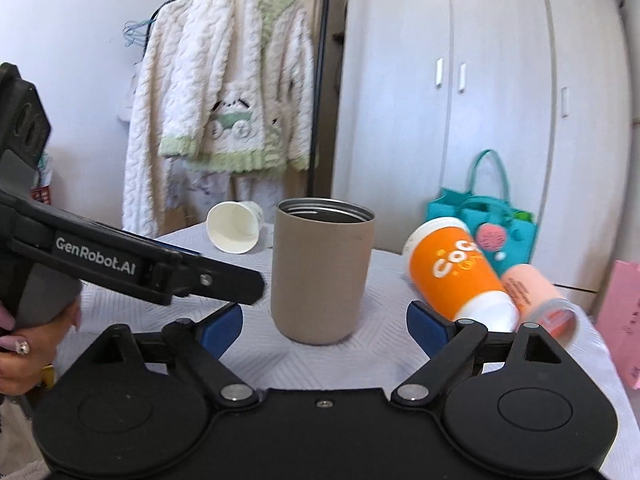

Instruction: Flip cup upright

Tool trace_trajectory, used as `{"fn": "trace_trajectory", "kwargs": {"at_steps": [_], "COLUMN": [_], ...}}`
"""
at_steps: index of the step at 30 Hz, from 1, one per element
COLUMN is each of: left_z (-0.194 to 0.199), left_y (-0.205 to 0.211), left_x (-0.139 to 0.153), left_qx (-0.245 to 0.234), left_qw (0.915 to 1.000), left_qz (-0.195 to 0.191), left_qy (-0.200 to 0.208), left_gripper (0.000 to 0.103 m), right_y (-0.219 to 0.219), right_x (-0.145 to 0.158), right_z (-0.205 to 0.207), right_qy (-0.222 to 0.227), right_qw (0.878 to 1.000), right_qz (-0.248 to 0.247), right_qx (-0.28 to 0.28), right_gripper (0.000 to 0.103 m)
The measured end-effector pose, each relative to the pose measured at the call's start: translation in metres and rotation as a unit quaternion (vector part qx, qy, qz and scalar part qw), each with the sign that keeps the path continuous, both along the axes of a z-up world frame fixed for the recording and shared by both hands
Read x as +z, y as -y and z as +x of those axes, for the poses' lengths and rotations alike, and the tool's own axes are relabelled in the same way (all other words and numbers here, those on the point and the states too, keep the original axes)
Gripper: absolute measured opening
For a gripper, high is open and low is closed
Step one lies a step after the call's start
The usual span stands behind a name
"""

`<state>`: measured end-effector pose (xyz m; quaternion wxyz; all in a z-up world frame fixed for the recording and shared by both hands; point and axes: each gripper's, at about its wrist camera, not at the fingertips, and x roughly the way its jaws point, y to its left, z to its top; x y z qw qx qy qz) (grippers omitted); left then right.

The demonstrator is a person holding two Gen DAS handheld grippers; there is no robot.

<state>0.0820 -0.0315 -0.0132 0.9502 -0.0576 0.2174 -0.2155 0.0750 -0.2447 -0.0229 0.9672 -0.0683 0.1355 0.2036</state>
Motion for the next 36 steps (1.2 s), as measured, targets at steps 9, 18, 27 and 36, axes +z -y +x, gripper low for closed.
{"fn": "trace_trajectory", "kwargs": {"at_steps": [9, 18, 27, 36], "left_z": [-0.053, -0.09, -0.111, -0.115], "left_y": [-0.01, -0.012, -0.021, -0.022], "left_x": [0.012, 0.025, 0.026, 0.026], "left_qx": [0.032, 0.049, 0.078, 0.122], "left_qw": [0.9994, 0.9986, 0.9966, 0.9914], "left_qz": [-0.001, 0.018, 0.027, 0.047], "left_qy": [0.008, 0.011, 0.006, -0.005], "left_gripper": [0.096, 0.1, 0.103, 0.103], "right_y": [0.008, 0.013, 0.011, 0.007], "right_x": [0.012, 0.02, 0.021, 0.022], "right_z": [-0.058, -0.088, -0.108, -0.116], "right_qy": [0.023, 0.008, 0.011, 0.002], "right_qw": [0.997, 0.993, 0.991, 0.992], "right_qz": [0.03, 0.043, 0.042, 0.043], "right_qx": [-0.064, -0.107, -0.123, -0.123], "right_gripper": [0.094, 0.098, 0.101, 0.103]}}
